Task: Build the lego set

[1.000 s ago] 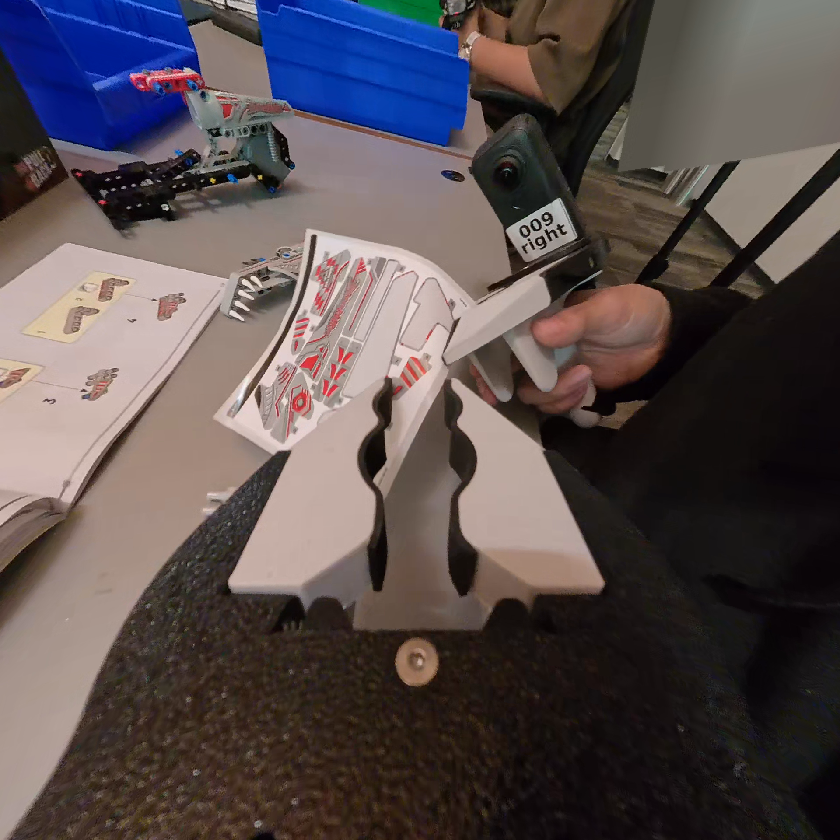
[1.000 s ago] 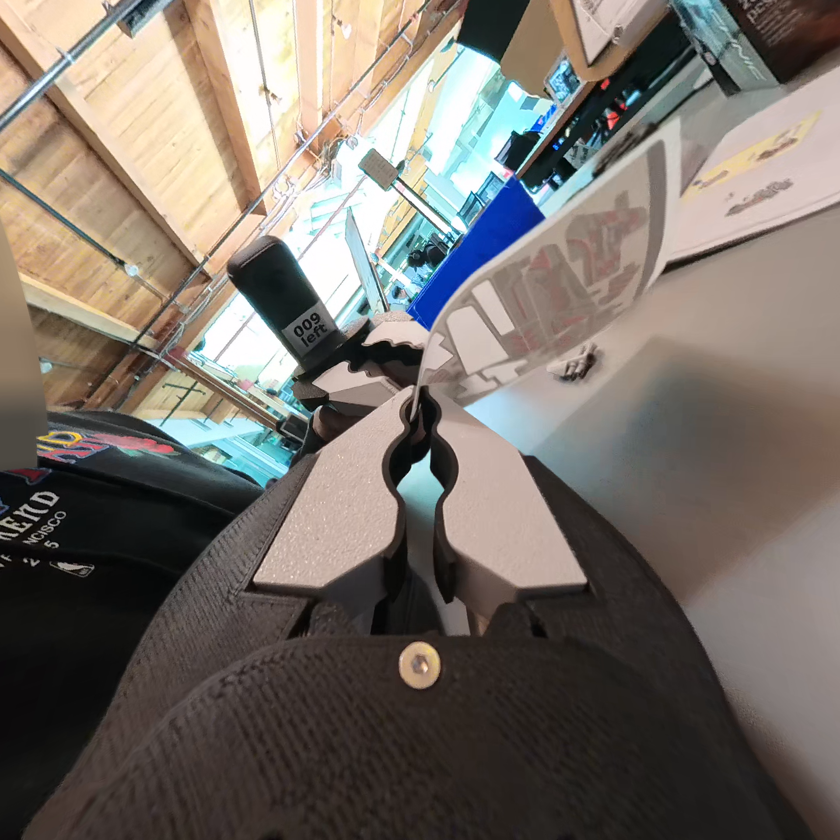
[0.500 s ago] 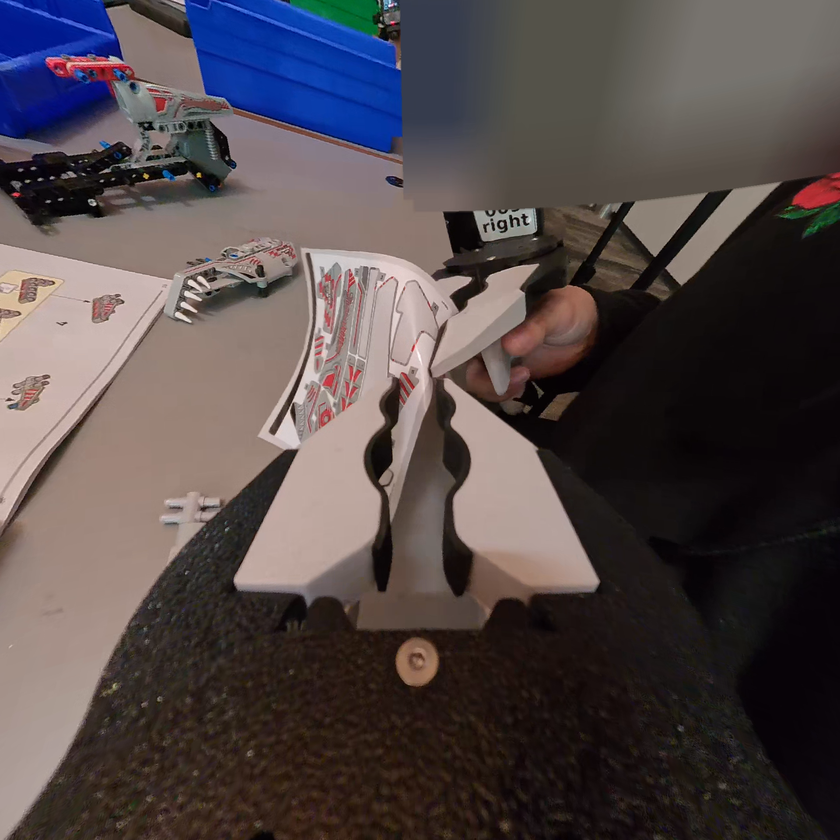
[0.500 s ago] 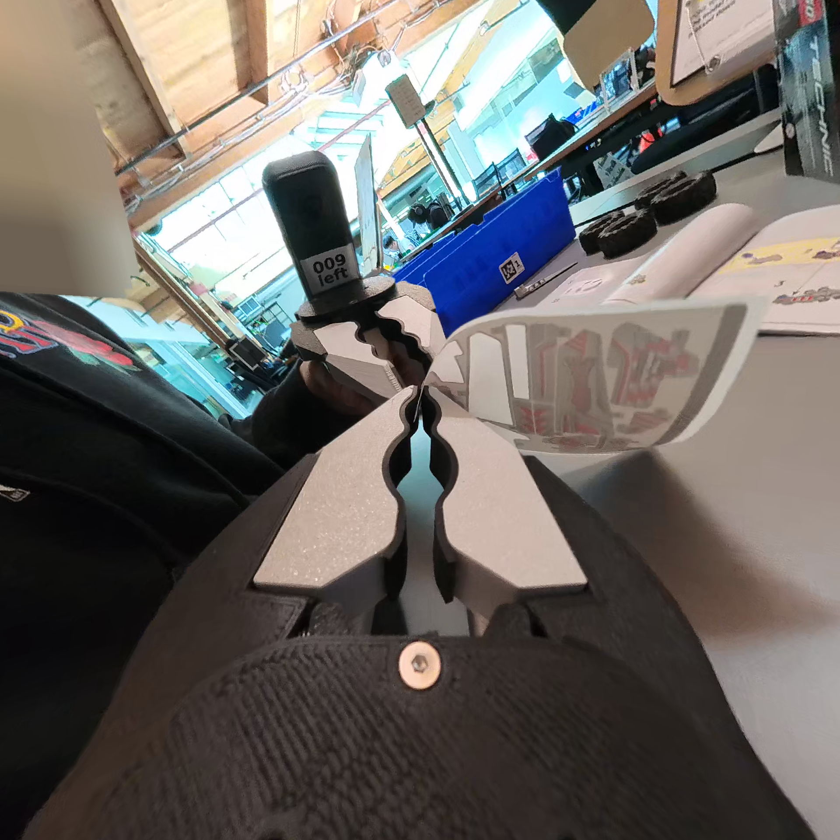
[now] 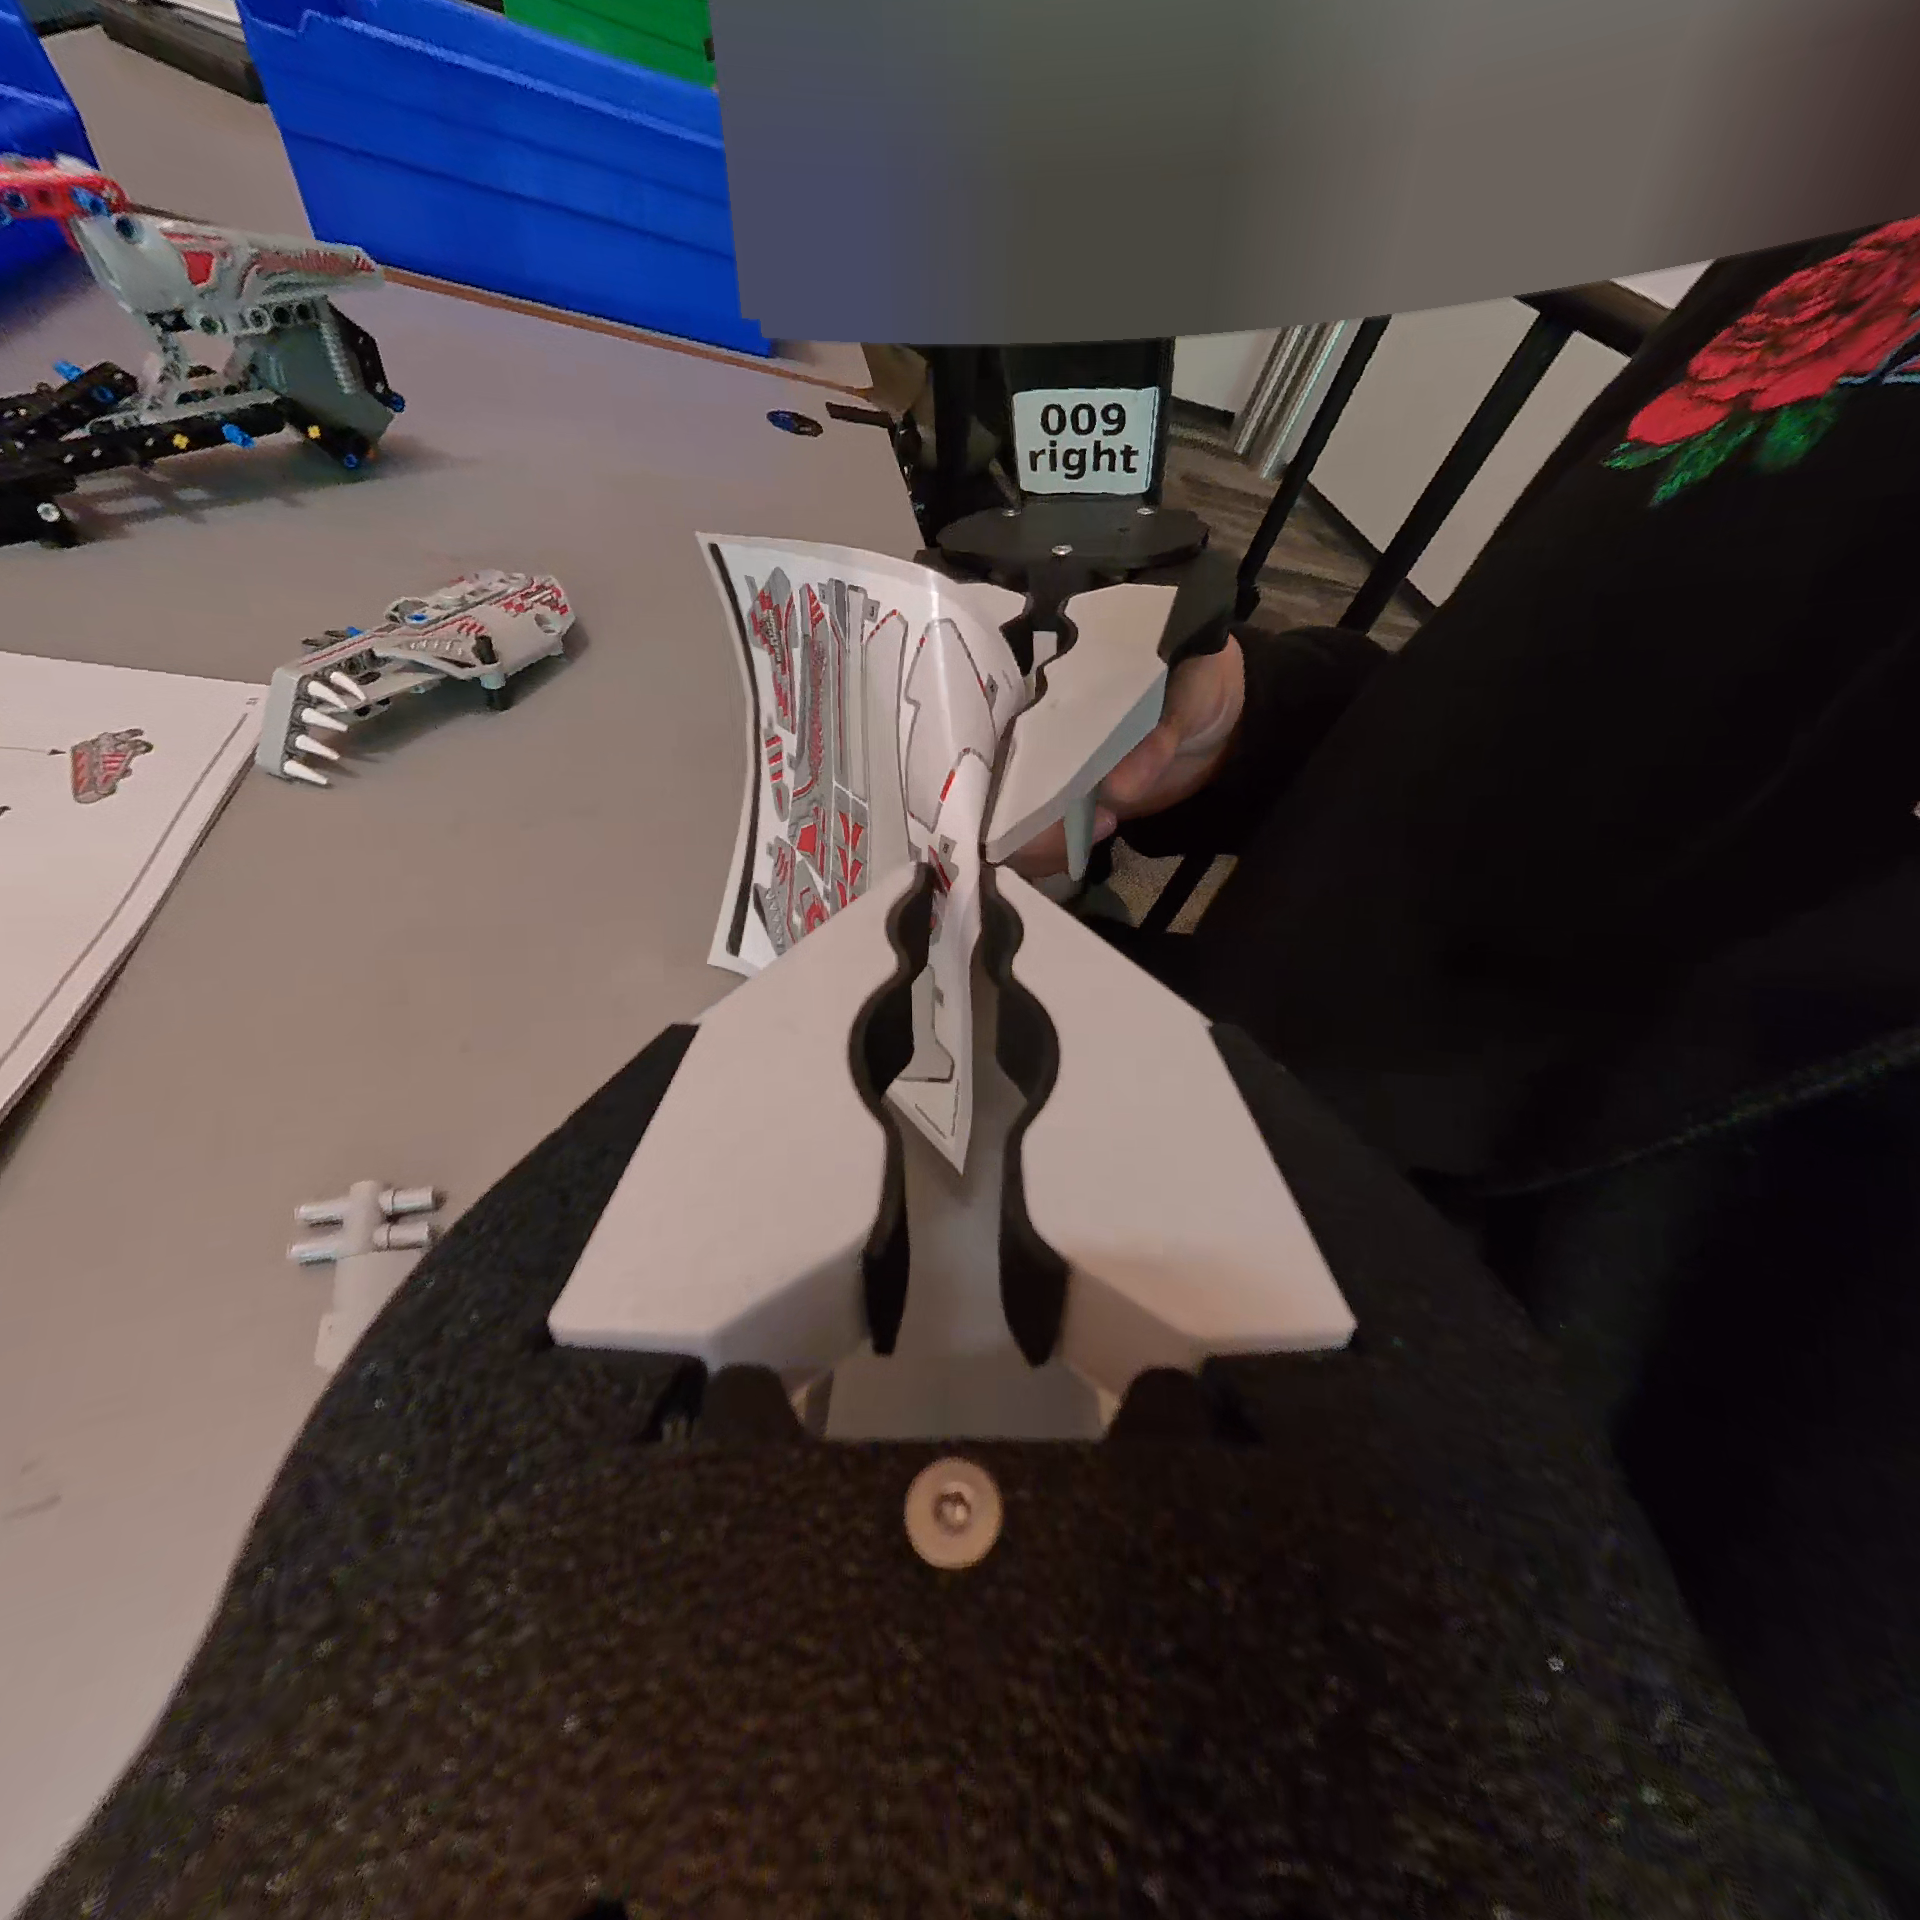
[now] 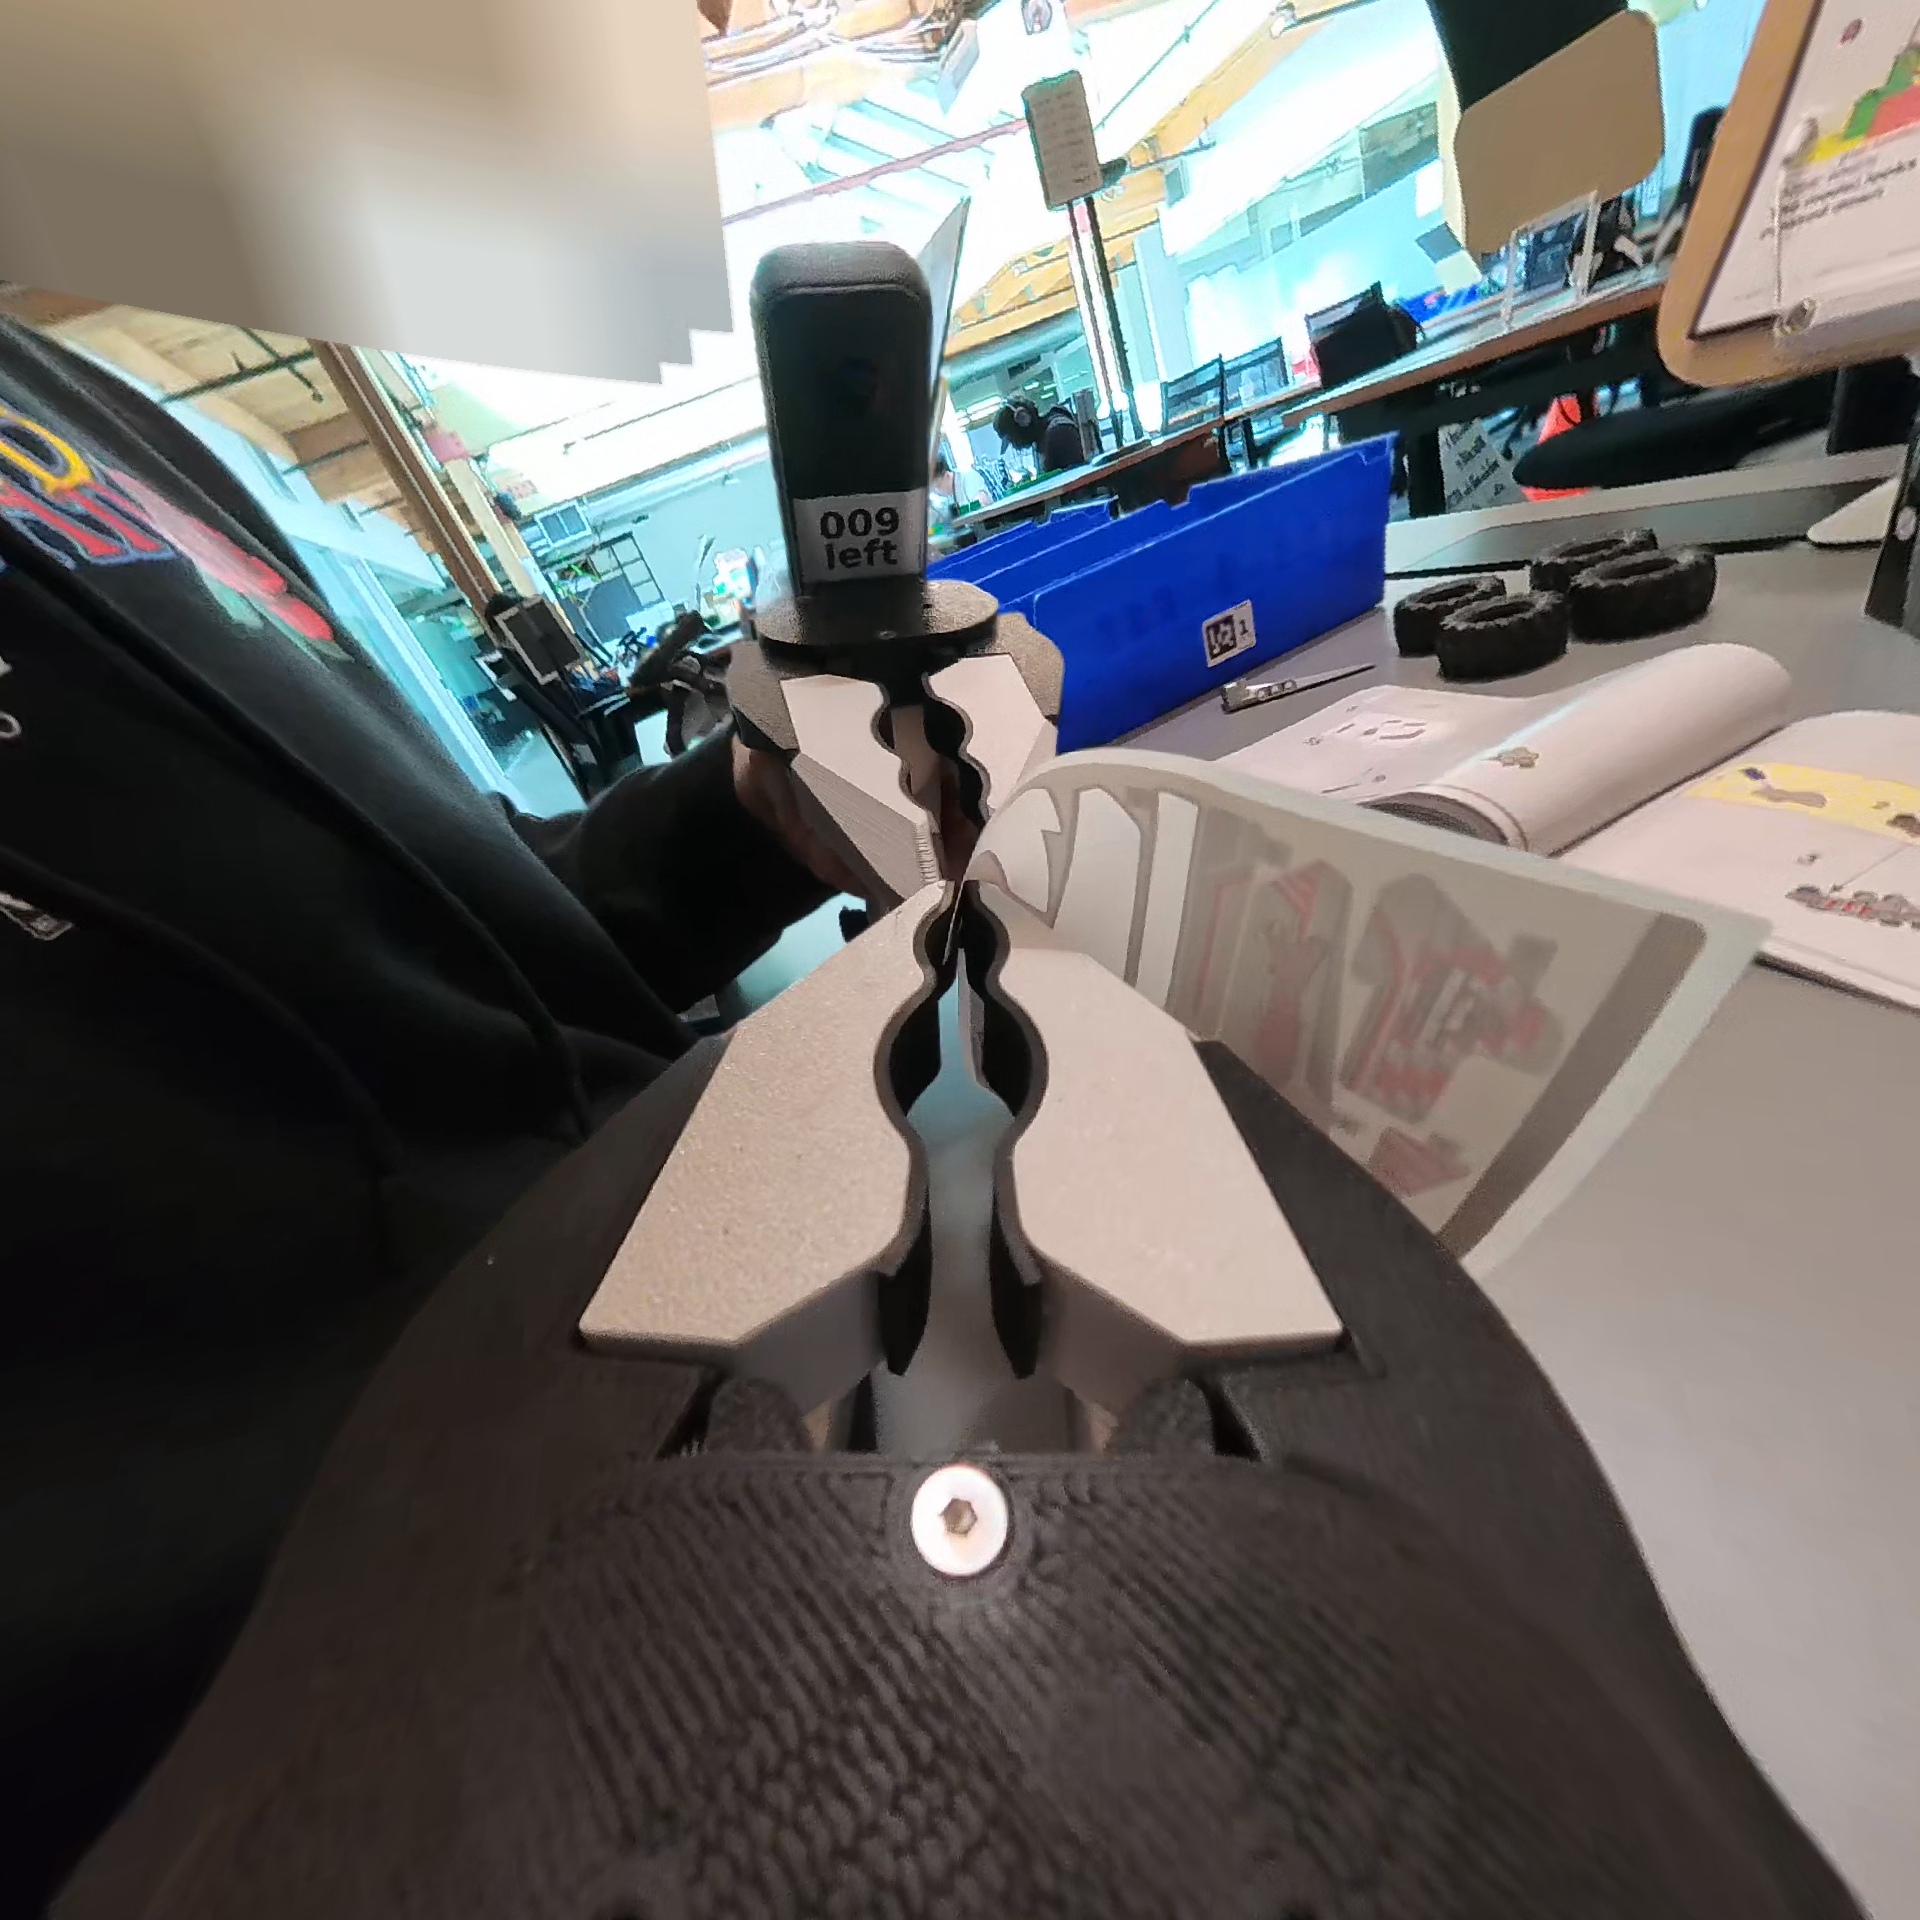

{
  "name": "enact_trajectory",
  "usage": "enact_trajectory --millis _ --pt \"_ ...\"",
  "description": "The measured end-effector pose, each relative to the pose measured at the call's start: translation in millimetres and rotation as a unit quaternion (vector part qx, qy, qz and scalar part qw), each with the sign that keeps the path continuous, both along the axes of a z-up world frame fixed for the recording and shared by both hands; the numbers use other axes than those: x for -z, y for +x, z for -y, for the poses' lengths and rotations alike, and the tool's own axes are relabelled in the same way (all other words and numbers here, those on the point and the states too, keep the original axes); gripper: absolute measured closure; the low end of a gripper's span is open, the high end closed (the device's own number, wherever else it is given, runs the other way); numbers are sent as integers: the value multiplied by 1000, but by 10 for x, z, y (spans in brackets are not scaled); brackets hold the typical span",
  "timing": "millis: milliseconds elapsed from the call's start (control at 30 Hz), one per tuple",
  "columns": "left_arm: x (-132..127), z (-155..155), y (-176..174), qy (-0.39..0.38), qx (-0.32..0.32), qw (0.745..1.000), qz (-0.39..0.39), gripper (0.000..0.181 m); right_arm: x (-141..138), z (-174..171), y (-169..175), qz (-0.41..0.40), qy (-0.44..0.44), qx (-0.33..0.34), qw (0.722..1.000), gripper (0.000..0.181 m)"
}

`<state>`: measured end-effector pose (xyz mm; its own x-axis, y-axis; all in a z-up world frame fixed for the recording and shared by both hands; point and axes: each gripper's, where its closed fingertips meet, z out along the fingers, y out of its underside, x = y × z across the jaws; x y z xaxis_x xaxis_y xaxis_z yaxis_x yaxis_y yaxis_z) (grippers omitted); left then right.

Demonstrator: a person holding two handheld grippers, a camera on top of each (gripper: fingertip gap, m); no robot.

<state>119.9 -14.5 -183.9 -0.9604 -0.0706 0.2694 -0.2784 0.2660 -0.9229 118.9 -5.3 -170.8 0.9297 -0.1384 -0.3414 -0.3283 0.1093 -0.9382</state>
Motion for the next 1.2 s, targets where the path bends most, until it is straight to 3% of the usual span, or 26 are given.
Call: enact_trajectory --millis 33,233,300,433,567,700,800,1000,1100,1200 --pt "-15 1 -5 -4 2 1000 2 175 -16 -1 -5 11 -4 0 1000 181" --pt "-28 6 45 11 -20 996 83 171 -33 13 23 27 -11 2 1000 181" --pt "3 -14 70 28 -28 993 111 158 -78 27 25 13 7 -3 1000 181" --pt "49 -89 213 78 -69 967 234 153 -190 100 104 -51 71 -4 996 181" --pt "-99 -92 334 100 -128 906 391 176 -130 112 211 -89 76 16 993 181" --pt "-174 -134 470 160 -185 801 546 181 -133 126 299 -130 94 32 986 178" --pt "-212 -179 574 202 -223 736 607 181 -151 115 339 -178 134 31 974 163" --pt "-263 -217 630 235 -229 644 691 181 -257 112 429 -254 232 25 939 174" --pt "-214 -197 623 245 -219 630 704 181 -173 28 435 -271 213 23 938 164" --pt "-227 -187 611 245 -219 624 709 181 -190 18 433 -273 221 23 936 176"
